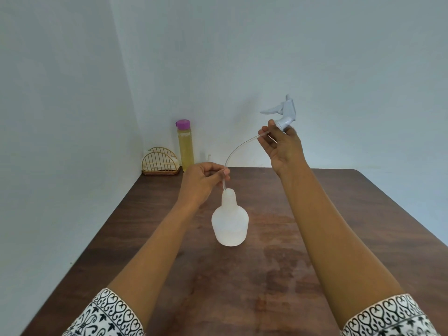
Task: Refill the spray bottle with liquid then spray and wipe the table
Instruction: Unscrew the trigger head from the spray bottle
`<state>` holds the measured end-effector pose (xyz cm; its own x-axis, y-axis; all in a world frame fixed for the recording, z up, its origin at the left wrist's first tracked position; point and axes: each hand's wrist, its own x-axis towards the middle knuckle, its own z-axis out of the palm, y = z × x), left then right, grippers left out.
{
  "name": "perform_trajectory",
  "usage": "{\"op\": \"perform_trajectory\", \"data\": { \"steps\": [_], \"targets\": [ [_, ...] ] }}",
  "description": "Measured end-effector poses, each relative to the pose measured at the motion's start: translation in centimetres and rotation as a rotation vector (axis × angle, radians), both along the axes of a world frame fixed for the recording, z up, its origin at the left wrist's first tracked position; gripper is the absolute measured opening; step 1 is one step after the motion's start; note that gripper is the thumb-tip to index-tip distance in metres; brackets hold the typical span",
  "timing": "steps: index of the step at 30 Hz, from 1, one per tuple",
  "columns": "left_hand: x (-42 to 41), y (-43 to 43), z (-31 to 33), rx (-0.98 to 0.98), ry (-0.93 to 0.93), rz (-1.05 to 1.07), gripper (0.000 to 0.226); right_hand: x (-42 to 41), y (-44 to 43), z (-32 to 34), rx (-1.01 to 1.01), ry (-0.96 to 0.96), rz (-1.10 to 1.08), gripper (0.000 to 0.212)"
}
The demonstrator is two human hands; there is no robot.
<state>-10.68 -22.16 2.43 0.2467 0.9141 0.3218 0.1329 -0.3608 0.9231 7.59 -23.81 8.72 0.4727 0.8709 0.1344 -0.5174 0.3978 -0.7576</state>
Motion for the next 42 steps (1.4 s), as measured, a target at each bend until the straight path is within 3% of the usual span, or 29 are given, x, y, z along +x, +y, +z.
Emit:
{"op": "perform_trajectory", "data": {
  "steps": [3, 13, 20, 30, 34, 39, 42],
  "targets": [
    [0.2, 0.2, 1.0, -0.002, -0.055, -0.004, 0.003, 0.4, 0.8, 0.2, 0.002, 0.056, 0.012, 0.009],
    [1.3, 2.0, 3.3, -0.043, -0.101, -0.03, 0.005, 1.9, 3.3, 0.4, -0.03, 0.213, 0.019, 0.01],
    [0.9, 3.5, 5.0, -0.13, -0.135, -0.048, 0.005, 2.2, 4.9, 1.5, -0.055, 0.158, 0.059, 0.006],
    [1.5, -0.8, 2.4, -0.494, -0.309, -0.231, 0.013, 3.8, 3.3, 0.6, -0.224, -0.117, 0.121, 0.017],
    [3.2, -4.6, -0.9, -0.649, -0.271, -0.307, 0.014, 5.5, 0.7, -1.8, -0.356, -0.26, 0.176, 0.012],
    [6.1, -8.7, -5.5, -0.789, -0.185, -0.341, 0.012, 7.5, -2.1, -7.4, -0.575, -0.299, 0.255, 0.005],
    [7.2, -9.6, -7.7, -0.867, -0.098, -0.35, 0.015, 8.4, -3.1, -10.6, -0.713, -0.305, 0.286, 0.021]
  ]
}}
